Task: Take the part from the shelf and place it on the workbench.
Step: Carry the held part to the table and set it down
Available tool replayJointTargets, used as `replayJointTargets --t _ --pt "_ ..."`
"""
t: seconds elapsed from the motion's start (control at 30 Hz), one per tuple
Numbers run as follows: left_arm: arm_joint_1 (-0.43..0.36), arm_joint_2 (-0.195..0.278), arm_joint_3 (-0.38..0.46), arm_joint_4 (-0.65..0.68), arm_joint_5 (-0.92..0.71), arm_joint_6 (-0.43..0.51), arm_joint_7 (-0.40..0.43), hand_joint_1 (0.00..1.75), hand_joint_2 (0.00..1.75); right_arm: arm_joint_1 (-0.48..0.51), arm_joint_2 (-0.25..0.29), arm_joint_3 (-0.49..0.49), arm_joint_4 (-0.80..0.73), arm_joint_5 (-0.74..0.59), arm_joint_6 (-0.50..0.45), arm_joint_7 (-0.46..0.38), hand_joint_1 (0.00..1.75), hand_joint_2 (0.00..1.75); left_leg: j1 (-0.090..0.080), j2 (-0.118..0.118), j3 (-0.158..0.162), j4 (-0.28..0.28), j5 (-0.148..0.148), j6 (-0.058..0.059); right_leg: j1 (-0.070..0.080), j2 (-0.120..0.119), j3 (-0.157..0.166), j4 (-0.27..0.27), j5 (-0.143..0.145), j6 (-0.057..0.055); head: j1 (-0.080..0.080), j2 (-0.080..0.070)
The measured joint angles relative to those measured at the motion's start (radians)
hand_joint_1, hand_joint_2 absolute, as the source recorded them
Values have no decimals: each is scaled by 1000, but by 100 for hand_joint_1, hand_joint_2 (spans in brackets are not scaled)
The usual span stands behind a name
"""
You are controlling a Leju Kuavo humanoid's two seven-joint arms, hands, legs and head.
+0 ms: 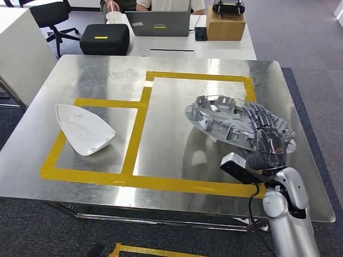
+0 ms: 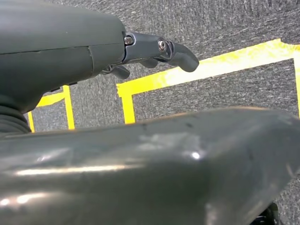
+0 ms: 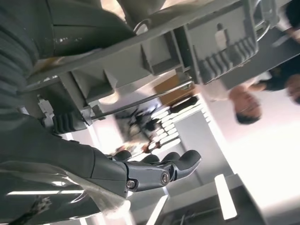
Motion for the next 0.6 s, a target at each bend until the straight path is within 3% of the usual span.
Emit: replayJointTargets --t 0.13,0.37,0.6 --pt "-1 0 0 0 -2 1 0 0 0 -5 16 120 -29 -142 86 -17 0 175 0 0 -1 0 0 0 0 -1 0 0 0 0 0 0" --pt "-1 1 0 0 2 1 -2 0 0 -42 29 225 -41 -330 197 23 0 175 0 0 -1 0 0 0 0 -1 0 0 0 0 0 0" --pt "1 1 1 0 15 1 -12 0 0 -79 35 273 -35 -315 211 86 0 175 0 0 -1 1 0 0 0 -1 0 0 0 0 0 0"
